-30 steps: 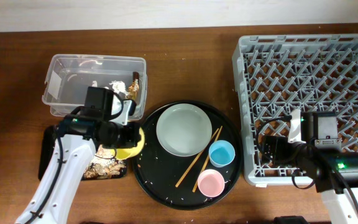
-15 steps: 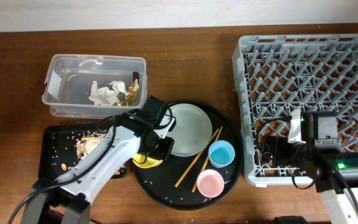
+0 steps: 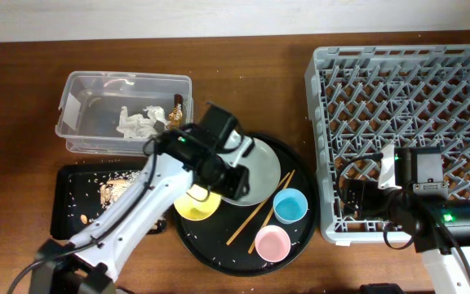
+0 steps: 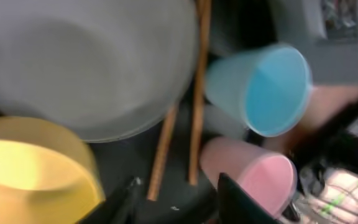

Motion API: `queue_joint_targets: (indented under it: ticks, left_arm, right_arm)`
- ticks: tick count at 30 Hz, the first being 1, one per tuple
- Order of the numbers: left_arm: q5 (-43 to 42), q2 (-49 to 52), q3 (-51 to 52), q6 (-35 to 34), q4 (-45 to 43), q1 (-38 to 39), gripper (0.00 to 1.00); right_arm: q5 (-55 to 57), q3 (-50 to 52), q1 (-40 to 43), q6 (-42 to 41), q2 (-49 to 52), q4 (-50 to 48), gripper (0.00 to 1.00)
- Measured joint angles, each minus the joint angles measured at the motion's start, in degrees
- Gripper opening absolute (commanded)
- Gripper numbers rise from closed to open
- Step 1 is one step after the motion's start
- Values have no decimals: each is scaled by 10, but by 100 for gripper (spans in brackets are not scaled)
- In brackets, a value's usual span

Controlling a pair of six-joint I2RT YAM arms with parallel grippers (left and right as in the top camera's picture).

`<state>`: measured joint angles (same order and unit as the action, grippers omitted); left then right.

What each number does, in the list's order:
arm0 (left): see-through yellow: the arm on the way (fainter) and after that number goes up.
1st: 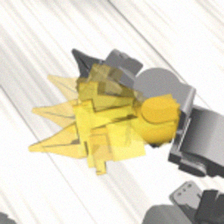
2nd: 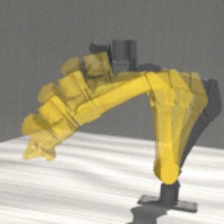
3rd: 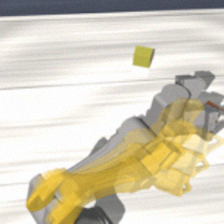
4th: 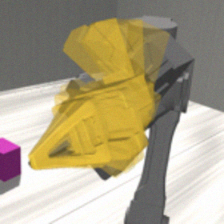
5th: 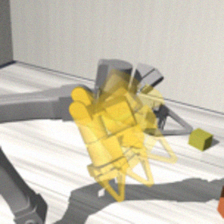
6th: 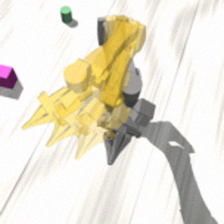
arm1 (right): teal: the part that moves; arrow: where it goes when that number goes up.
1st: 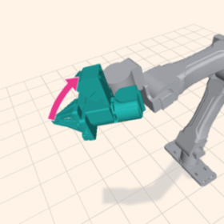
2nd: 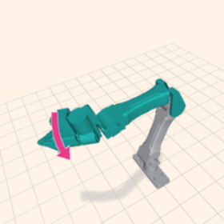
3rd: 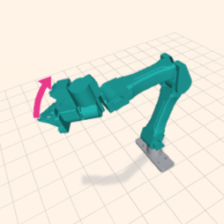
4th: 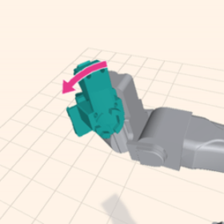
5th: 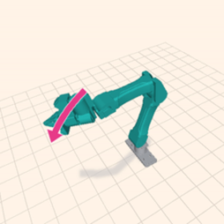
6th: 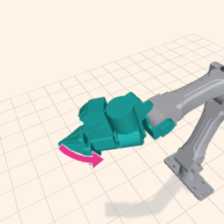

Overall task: Sort waste into correct bins and load items into the dishwasher rack
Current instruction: 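Set the yellow bowl back on the round tray with the left gripper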

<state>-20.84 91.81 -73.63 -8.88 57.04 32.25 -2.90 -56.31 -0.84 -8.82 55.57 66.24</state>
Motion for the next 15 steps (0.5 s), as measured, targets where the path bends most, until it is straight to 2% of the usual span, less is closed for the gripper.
queue_joint_targets:
  ticks: [4, 8, 11, 12, 14, 15]
  left_arm:
    - [-15, 0, 8, 1, 10, 89, 49]
    - [11, 0, 79, -16, -19, 150, 49]
    - [39, 0, 137, -40, -66, 168, 34]
    - [44, 0, 153, -48, -82, 169, 19]
    - [49, 0, 172, -56, -96, 169, 4]
    - [50, 0, 175, -61, -104, 169, 0]
  right_arm:
    - [1, 0, 0, -1, 0, 10, 98]
    - [1, 0, 0, -1, 0, 13, 98]
    - [1, 0, 0, 0, 0, 15, 98]
    - [1, 0, 0, 0, 0, 15, 98]
    - [1, 0, 0, -1, 0, 15, 98]
    - [1, 0, 0, 0, 0, 15, 98]
